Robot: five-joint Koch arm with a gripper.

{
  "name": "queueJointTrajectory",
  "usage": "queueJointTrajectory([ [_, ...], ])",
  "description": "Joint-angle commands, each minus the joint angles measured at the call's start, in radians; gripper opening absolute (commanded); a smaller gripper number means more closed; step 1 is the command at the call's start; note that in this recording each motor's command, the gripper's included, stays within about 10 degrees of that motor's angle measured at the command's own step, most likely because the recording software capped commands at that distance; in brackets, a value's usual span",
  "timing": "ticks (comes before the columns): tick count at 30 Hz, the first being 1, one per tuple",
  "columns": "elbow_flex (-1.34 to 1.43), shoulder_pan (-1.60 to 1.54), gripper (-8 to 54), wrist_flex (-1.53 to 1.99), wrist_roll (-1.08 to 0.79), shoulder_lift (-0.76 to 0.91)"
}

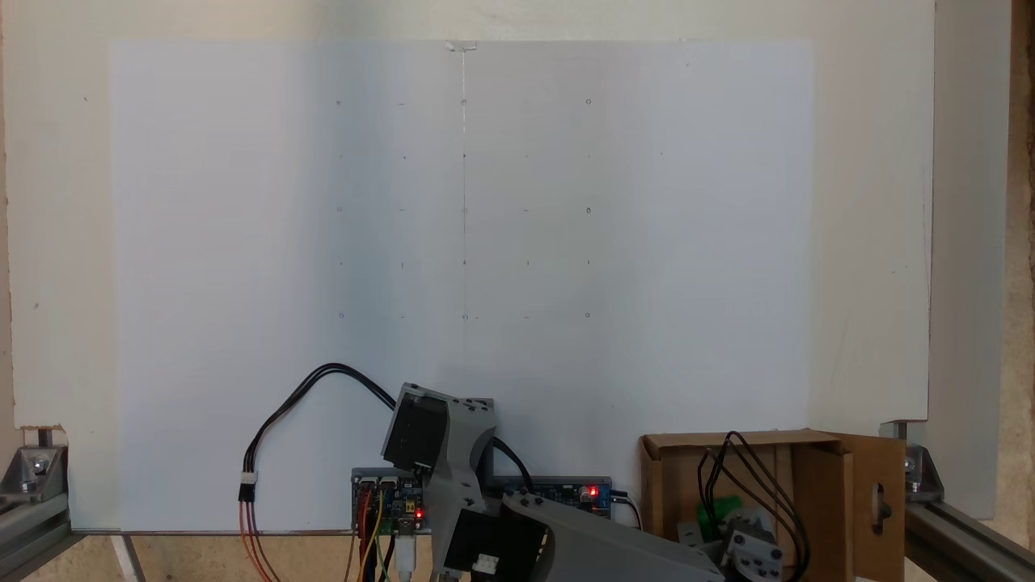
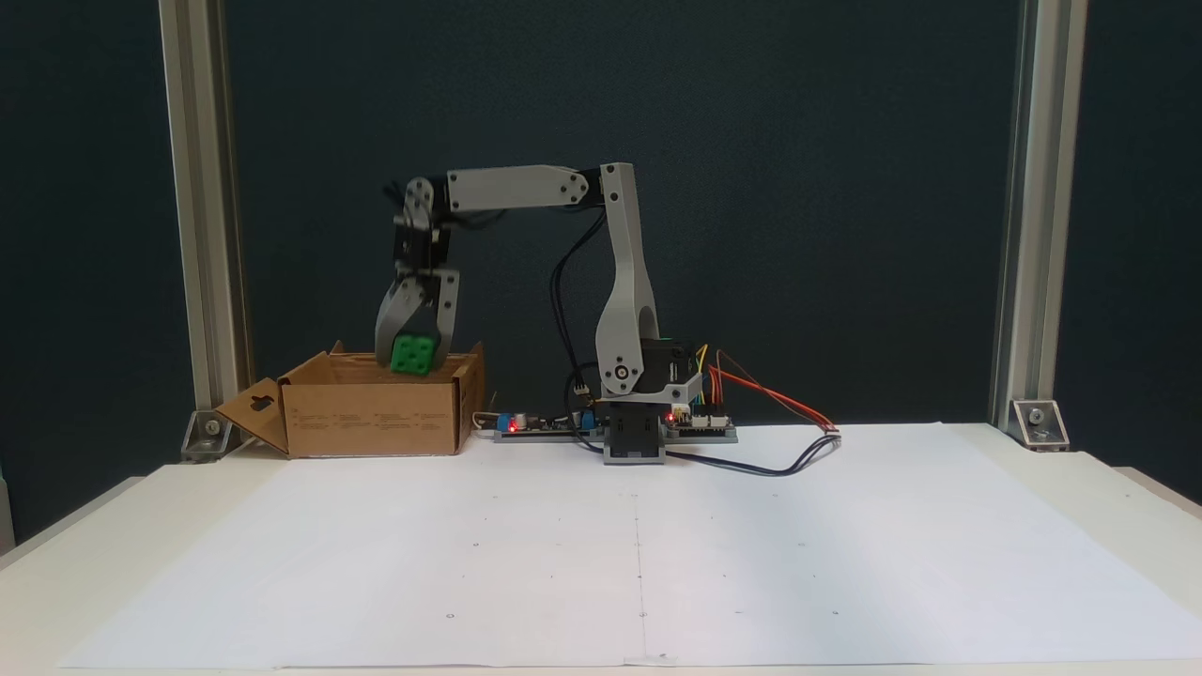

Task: Grasp a green dice and put it in the bin.

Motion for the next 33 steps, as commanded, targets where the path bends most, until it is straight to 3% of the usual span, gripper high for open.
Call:
queueJointTrajectory([
  [1, -0.023, 0.015, 11.9, -0.072, -0.084, -0.015],
  [20, -0.011, -0.071, 11.9, -0.049, -0.08, -0.035],
  [25, -0.008, -0.084, 25.0, -0.048, -0.067, -0.035],
  [31, -0.008, -0.083, 25.5, -0.081, 0.04, -0.035],
  [33, -0.008, -0.081, 25.5, -0.098, 0.181, -0.035],
])
